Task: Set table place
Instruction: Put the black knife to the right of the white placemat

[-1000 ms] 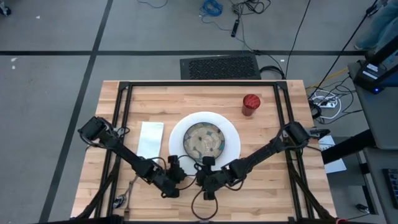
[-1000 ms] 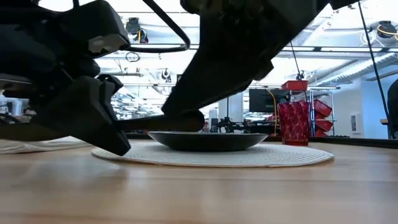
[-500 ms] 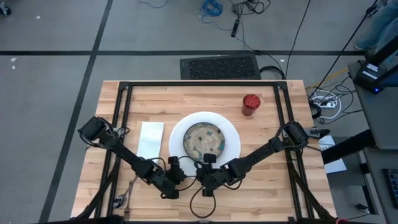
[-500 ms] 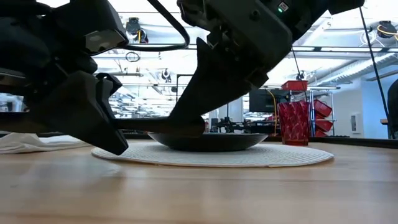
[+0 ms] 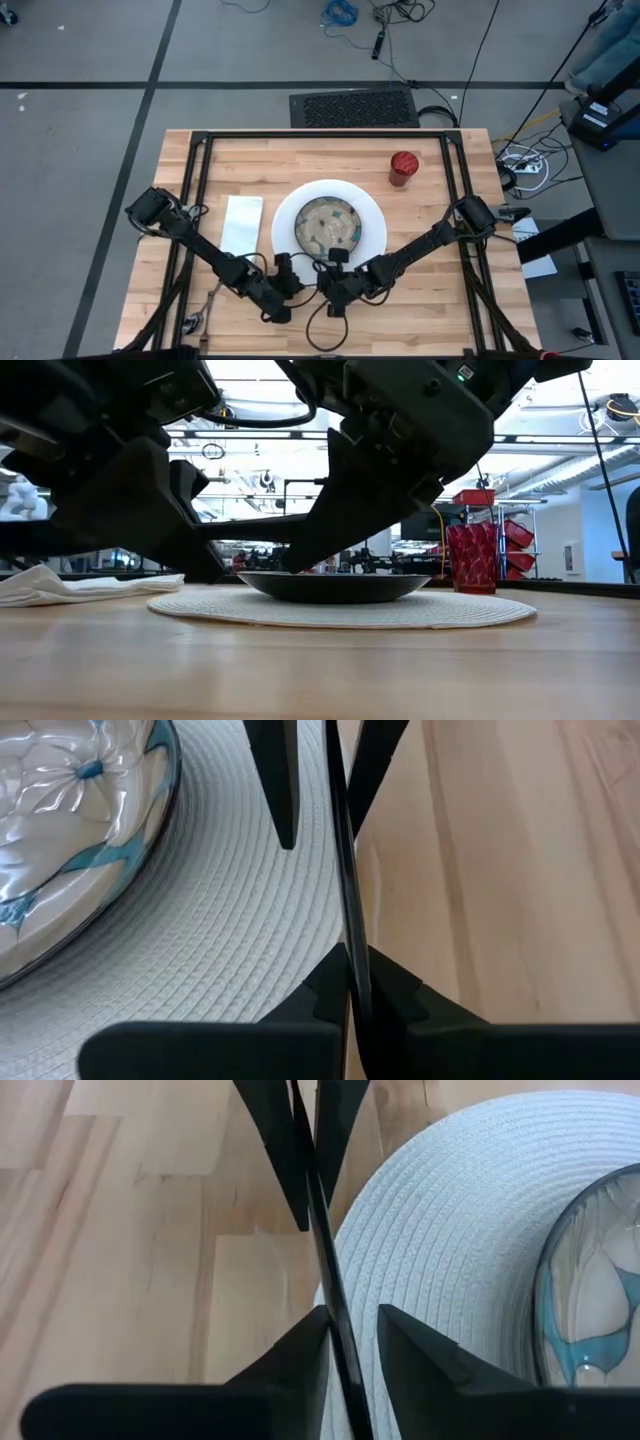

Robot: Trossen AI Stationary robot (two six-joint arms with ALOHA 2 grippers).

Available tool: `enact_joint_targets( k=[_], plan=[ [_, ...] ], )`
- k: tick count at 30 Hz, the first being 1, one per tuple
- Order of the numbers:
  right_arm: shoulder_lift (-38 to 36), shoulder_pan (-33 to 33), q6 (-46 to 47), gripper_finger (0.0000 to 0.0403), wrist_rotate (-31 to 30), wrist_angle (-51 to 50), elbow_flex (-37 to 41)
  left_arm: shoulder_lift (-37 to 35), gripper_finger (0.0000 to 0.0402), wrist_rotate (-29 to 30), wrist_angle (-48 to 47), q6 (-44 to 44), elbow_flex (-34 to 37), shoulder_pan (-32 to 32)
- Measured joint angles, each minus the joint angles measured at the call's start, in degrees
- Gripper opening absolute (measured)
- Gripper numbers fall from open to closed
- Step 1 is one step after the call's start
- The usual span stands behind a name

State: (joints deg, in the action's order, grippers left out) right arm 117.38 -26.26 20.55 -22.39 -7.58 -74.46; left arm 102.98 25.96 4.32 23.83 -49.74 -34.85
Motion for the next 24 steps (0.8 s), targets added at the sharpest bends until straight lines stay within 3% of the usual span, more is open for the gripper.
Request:
enact_joint_targets(
  k=[7, 14, 18, 24],
  plan=[
    [0.0, 0.0, 0.0, 0.006, 0.3, 0.0, 0.0, 0.0, 0.0, -0.3, -0.9, 0.0, 0.0, 0.0],
    [0.0, 0.0, -0.7, 0.0089, 0.4, 0.8, 0.0, 0.0, 0.0, -0.7, -1.0, -0.2, 0.0, 0.0],
    [0.0, 0.1, -1.3, 0.0107, 4.3, 3.6, 0.0, 0.0, 0.0, -0.9, -1.0, -0.2, 0.0, 0.0],
    [0.0, 0.1, -0.2, 0.0101, 4.3, 1.0, 0.0, 0.0, 0.0, -0.9, -1.0, -0.2, 0.0, 0.0]
  ],
)
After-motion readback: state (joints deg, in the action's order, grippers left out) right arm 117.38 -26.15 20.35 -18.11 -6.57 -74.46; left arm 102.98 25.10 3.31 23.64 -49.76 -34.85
